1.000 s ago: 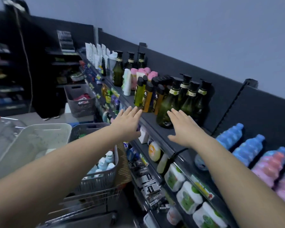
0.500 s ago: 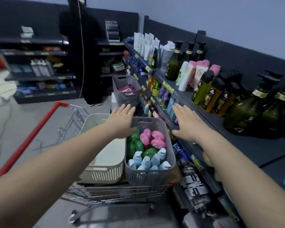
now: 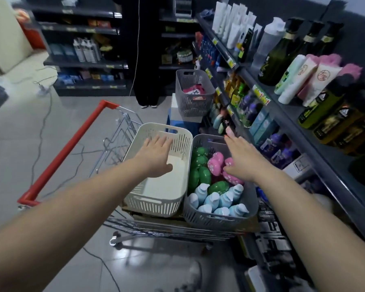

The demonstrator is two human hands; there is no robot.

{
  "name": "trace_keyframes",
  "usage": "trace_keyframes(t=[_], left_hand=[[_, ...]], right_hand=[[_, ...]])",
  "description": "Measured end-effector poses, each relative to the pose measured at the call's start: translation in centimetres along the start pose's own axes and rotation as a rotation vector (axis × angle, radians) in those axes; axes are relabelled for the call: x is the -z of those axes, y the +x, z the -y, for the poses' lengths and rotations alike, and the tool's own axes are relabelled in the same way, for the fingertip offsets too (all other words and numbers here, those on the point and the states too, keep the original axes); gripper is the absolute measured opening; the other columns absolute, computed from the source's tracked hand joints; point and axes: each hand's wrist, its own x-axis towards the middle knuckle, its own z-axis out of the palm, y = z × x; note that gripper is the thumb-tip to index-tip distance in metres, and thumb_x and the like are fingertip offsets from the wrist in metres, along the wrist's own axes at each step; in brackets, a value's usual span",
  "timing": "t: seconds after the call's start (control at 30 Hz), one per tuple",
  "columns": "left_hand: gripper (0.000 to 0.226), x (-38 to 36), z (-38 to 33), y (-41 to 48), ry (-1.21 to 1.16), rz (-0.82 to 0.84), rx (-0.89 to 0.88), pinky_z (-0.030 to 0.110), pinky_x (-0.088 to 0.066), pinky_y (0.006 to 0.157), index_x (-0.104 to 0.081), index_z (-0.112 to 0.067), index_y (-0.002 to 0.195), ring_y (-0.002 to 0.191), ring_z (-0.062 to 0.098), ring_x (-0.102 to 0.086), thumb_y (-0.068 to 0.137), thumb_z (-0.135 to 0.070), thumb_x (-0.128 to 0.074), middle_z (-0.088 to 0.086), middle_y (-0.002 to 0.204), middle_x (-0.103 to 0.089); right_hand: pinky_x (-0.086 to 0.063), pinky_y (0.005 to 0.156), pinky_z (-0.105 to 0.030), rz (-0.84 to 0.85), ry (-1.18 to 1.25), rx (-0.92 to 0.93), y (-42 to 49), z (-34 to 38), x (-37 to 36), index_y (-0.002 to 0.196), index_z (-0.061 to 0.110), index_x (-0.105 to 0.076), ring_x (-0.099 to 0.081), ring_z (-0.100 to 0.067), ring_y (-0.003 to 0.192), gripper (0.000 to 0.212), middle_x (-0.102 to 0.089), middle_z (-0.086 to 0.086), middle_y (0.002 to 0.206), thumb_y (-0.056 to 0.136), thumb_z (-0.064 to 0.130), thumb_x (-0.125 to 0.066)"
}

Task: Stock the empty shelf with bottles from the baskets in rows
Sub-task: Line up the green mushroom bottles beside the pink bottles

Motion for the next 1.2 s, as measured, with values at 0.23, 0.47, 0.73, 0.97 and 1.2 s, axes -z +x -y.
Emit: trace_keyframes(t=[0.23,0.47,0.73,0.97,1.2], left_hand=[[0.089,-3.8,-1.5,2.9,-0.045,0.085,0.028,0.046,-0.004,0.123,0.0,-0.015,0.157,0.151,0.026,-0.002,0.093,-0.048,-0.051,0.007,0.165,-0.001],[0.089,-4.8,-3.9,8.3,-0.091,0.115,0.056,0.044,-0.006,0.122,-0.002,-0.014,0.157,0.151,0.027,-0.004,0.093,-0.048,-0.054,0.008,0.164,-0.004],[0.089,-8.0,-7.9,13.0,-0.1,0.196,0.022,0.045,-0.009,0.122,-0.007,-0.014,0.157,0.151,0.027,-0.005,0.089,-0.044,-0.056,0.009,0.164,-0.008],[0.082,-11.9,-9.1,15.6,-0.027,0.277,-0.075,0.033,-0.012,0.12,-0.016,-0.01,0.156,0.148,0.028,-0.017,0.089,-0.037,-0.056,0.011,0.161,-0.019],[0.067,-15.2,-9.3,16.9,0.213,0.268,-0.22,0.043,-0.017,0.11,-0.034,-0.018,0.148,0.137,0.027,-0.035,0.085,-0.033,-0.053,0.003,0.146,-0.043]], right_hand=[[-0.015,0.121,-0.047,0.125,0.021,0.033,3.2,-2.5,-4.6,0.157,0.013,-0.002,-0.004,-0.027,0.151,0.094,0.0,-0.006,0.165,0.088,0.04,-0.06],[-0.013,0.122,-0.044,0.232,0.069,0.02,5.6,-8.0,-7.4,0.157,0.012,-0.003,-0.006,-0.029,0.151,0.094,-0.001,-0.008,0.165,0.089,0.043,-0.06],[-0.019,0.12,-0.039,0.29,0.148,0.043,7.6,-12.7,-11.1,0.155,0.01,-0.012,-0.019,-0.029,0.147,0.09,-0.018,-0.011,0.161,0.087,0.037,-0.065],[-0.006,0.123,-0.04,0.363,0.189,0.015,7.9,-13.2,-15.0,0.157,0.017,0.002,0.003,-0.024,0.151,0.093,0.001,-0.002,0.165,0.09,0.03,-0.062],[-0.009,0.121,-0.043,0.232,0.179,0.029,7.4,-11.8,-17.9,0.149,0.015,-0.034,-0.017,-0.027,0.148,0.068,-0.023,-0.003,0.16,0.086,0.016,-0.059]])
